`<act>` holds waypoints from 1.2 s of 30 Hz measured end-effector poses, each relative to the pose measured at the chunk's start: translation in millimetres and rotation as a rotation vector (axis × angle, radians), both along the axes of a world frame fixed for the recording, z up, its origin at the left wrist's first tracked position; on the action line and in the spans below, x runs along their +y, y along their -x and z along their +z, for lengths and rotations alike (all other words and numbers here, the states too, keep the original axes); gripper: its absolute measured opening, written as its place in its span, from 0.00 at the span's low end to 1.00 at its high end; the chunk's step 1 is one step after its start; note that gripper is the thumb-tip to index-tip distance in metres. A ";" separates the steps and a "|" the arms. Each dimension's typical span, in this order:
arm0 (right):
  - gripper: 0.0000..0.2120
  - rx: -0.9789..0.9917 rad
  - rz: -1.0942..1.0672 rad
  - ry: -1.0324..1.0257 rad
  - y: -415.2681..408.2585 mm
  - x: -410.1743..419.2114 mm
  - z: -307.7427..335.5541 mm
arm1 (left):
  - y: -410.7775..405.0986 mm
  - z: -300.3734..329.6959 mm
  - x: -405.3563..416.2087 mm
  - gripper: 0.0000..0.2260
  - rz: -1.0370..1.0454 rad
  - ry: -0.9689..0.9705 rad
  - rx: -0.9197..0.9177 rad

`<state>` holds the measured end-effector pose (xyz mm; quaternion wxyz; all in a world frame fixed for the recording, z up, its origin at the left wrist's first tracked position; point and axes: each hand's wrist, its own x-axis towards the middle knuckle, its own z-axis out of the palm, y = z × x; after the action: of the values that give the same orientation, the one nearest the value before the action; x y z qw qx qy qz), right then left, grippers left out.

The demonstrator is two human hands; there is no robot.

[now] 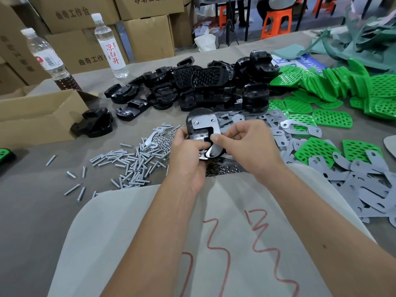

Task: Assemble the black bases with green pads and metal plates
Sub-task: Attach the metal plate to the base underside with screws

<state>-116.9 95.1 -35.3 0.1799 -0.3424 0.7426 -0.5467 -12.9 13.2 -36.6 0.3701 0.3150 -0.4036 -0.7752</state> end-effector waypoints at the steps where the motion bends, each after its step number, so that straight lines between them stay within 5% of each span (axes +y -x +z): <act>1: 0.14 0.027 -0.002 0.004 0.6 0.7 -0.4 | 0.1 0.6 0.4 0.21 -0.001 0.010 -0.001; 7: 0.16 0.024 -0.053 0.063 0.6 -1.0 -3.2 | -1.4 3.3 0.0 0.24 -0.034 0.000 0.049; 10: 0.20 -0.131 -0.044 0.067 2.9 0.8 -1.8 | -1.7 5.1 1.9 0.24 -0.056 -0.016 0.087; 14: 0.07 -0.328 0.193 0.116 5.5 3.1 2.2 | -0.4 7.5 2.9 0.19 -0.055 0.007 0.104; 18: 0.06 -0.373 0.326 0.164 8.3 3.2 3.4 | -2.2 9.0 3.6 0.18 -0.083 0.023 0.153; 28: 0.03 -0.152 0.262 0.128 1.3 1.0 -0.2 | -6.5 11.1 3.1 0.13 -0.001 0.279 -0.108; 36: 0.03 0.012 0.249 0.069 0.3 1.3 -1.1 | -14.2 13.5 -5.9 0.07 0.038 0.271 -0.130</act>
<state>-117.2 96.4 -36.4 0.2300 -0.4410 0.6763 -0.5434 1.2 7.3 -23.1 0.3967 0.3192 -0.5217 -0.6845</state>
